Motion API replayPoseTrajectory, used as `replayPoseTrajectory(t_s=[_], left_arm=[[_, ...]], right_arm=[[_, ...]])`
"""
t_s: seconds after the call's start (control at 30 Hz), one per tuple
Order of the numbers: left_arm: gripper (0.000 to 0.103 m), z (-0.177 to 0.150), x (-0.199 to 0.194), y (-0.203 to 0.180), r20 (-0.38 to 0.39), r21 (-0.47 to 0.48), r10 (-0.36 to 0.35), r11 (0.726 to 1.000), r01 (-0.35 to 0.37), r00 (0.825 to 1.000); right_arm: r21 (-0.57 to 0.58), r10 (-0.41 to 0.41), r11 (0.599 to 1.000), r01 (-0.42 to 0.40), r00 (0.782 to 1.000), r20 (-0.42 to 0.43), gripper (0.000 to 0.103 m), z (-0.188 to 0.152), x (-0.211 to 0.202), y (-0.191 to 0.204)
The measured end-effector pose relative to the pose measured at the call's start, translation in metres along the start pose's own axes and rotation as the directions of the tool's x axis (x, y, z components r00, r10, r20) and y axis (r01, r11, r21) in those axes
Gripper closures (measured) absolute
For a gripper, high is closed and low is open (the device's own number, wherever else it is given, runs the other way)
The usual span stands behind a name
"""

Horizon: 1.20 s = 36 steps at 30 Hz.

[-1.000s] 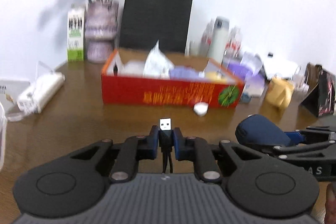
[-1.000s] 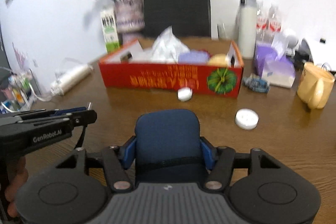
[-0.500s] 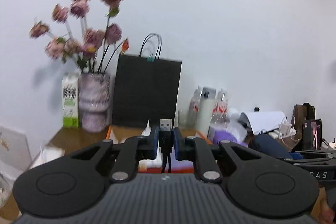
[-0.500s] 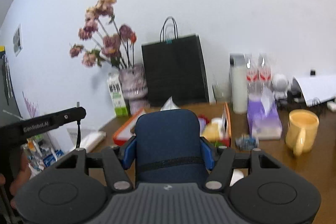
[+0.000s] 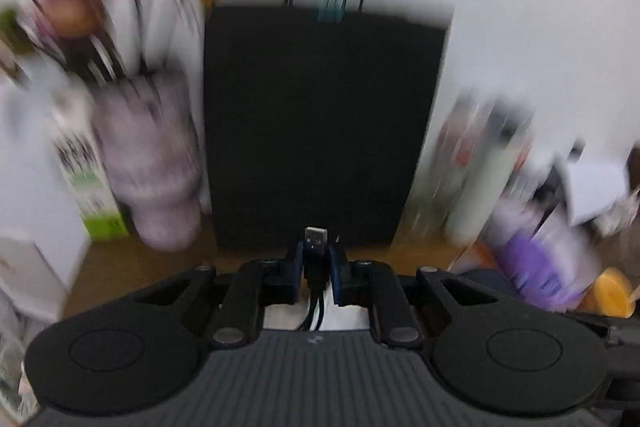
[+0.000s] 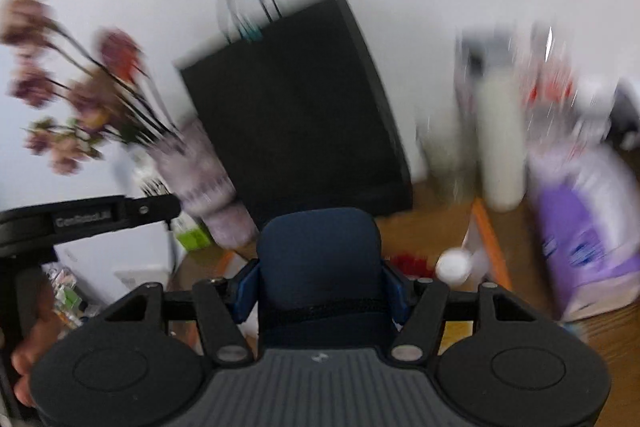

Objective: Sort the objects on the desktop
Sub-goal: 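Carry cable and navy case into the cardboard box and open both tools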

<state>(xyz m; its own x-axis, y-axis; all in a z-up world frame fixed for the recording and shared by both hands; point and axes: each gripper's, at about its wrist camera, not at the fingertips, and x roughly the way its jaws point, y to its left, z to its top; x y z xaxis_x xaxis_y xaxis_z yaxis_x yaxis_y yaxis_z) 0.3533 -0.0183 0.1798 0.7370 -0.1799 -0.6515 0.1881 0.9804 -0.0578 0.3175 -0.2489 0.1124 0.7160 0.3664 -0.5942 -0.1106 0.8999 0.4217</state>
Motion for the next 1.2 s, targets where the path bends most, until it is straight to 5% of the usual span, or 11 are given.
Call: replayPoseTrajectory(t_s=[0.17,0.27,0.43,0.57,0.6,0.7,0.83,0.97,1.2], left_arm=[[0.087,-0.036,0.107,0.005,-0.182,0.084,0.084,0.994,-0.07,0.98],[0.068,-0.056,0.114,0.002,-0.122,0.144,0.118,0.985,-0.1,0.985],[0.058,-0.058,0.105,0.008,-0.168,0.118,0.113,0.989,-0.094,0.979],[0.038,-0.052,0.077,0.01,-0.172,0.059,0.061,0.997,-0.052,0.983],[0.033,-0.049,0.069,0.009,-0.168,0.057,0.069,0.997,-0.06,0.983],[0.022,-0.047,0.043,0.007,-0.168,0.034,0.064,0.998,-0.059,0.984],[0.018,-0.061,0.009,0.007,-0.158,-0.039,0.074,0.996,-0.081,0.985],[0.009,-0.112,-0.048,-0.008,-0.056,-0.034,0.128,0.991,-0.13,0.99],[0.0,-0.238,-0.131,-0.031,0.094,-0.142,0.092,0.987,-0.078,0.991]], right_arm=[[0.018,-0.098,0.995,0.102,0.981,-0.169,0.04,-0.019,0.094,-0.014],[-0.022,-0.108,0.994,0.106,0.977,-0.183,0.038,-0.032,0.11,-0.016],[-0.072,-0.127,0.991,0.114,0.968,-0.218,0.036,-0.029,0.11,-0.011],[-0.1,-0.134,0.988,0.116,0.97,-0.202,0.029,-0.011,0.079,0.002],[-0.132,-0.15,0.983,0.127,0.972,-0.181,0.02,-0.005,0.07,0.006],[-0.247,-0.245,0.946,0.211,0.962,-0.118,0.016,0.009,0.044,0.015],[-0.255,-0.294,0.932,0.257,0.949,-0.117,0.016,0.004,0.015,0.004],[-0.246,-0.247,0.944,0.222,0.966,-0.074,0.016,-0.026,-0.027,-0.004],[-0.325,-0.138,0.931,0.166,0.985,0.107,0.015,-0.132,-0.112,0.001]])
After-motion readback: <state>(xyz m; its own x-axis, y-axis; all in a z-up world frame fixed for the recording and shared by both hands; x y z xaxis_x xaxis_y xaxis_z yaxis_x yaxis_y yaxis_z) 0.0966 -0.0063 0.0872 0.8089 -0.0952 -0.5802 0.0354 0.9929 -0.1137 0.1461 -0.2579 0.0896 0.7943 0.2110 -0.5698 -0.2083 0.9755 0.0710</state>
